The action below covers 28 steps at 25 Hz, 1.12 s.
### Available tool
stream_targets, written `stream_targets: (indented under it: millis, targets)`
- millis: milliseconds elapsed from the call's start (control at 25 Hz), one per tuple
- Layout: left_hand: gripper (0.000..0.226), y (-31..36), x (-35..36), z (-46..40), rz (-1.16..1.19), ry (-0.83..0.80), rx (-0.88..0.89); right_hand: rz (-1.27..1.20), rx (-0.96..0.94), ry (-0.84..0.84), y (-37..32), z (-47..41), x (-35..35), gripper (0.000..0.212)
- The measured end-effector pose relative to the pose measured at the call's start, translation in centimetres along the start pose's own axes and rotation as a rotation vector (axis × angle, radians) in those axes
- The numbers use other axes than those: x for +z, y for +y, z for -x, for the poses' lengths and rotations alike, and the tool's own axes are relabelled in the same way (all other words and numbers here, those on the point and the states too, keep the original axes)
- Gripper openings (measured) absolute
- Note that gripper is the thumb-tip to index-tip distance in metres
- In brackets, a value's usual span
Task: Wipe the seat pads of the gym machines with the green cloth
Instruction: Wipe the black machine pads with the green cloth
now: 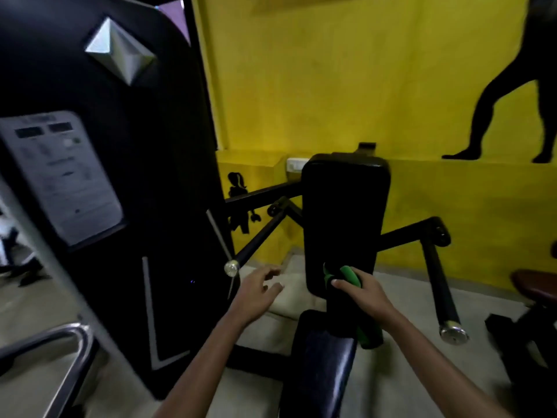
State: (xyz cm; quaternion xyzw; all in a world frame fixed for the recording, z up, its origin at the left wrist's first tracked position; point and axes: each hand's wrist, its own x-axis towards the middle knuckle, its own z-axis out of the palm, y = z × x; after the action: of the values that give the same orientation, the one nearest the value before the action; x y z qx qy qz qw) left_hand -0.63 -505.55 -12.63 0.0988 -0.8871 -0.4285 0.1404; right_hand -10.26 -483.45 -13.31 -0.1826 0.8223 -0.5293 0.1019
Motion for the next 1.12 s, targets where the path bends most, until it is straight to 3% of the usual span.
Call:
stream_targets:
  millis: [80,240,280,400,440,520,560,680,760,920,1000,1120]
  targets:
    - [0.037,0.4,1.3,-2.0,0.036,-0.081,0.07,-0.034,-0.025,0.049,-0.4,-0.4,-1.9,0.023]
    - [0.033,1.2,2.5,-5.6,0.057,-0.102,0.189,-0.125,-0.086,0.086,-2.6,-2.1,-4.4,0.024]
    - [0.033,1.5,2.3,-6.5,0.067,-0.106,0.21,-0.131,-0.098,0.095,-3.3,-2.5,-4.7,0.028]
    - [0.035,2.1,1.7,-9.7,0.105,-0.123,0.276,-0.079,-0.135,0.115,-4.9,-4.2,-5.9,0.075]
    - [0.035,2.5,1.4,-10.6,0.118,-0.135,0.29,-0.062,-0.136,0.14,-5.7,-4.9,-6.4,0.07]
    - [0.038,3.5,1.0,-12.8,0.101,-0.105,0.343,-0.056,-0.16,0.238,-7.5,-7.0,-7.9,0.04]
    - [0.04,3.9,0.9,-14.2,0.083,-0.089,0.373,-0.02,-0.191,0.318,-8.6,-8.5,-8.8,0.039]
    - [0.053,4.8,0.7,-18.8,0.029,-0.095,0.431,0.252,-0.253,0.574,-12.2,-13.9,-11.2,0.053]
    - [0.063,5.1,0.8,-21.5,0.001,-0.078,0.477,0.533,-0.217,0.626,-13.9,-17.5,-11.5,0.054]
    - [0.075,4.2,0.5,-27.2,-0.133,-0.04,0.581,1.096,-0.063,0.53,-15.0,-23.7,-8.7,0.051]
    - [0.079,3.2,1.2,-29.2,-0.123,-0.036,0.629,1.199,-0.085,0.489,-15.7,-26.4,-6.8,0.051]
    - [0.078,2.2,3.3,-30.0,-0.049,0.093,0.67,1.24,-0.182,0.392,-16.8,-28.8,-5.4,0.052]
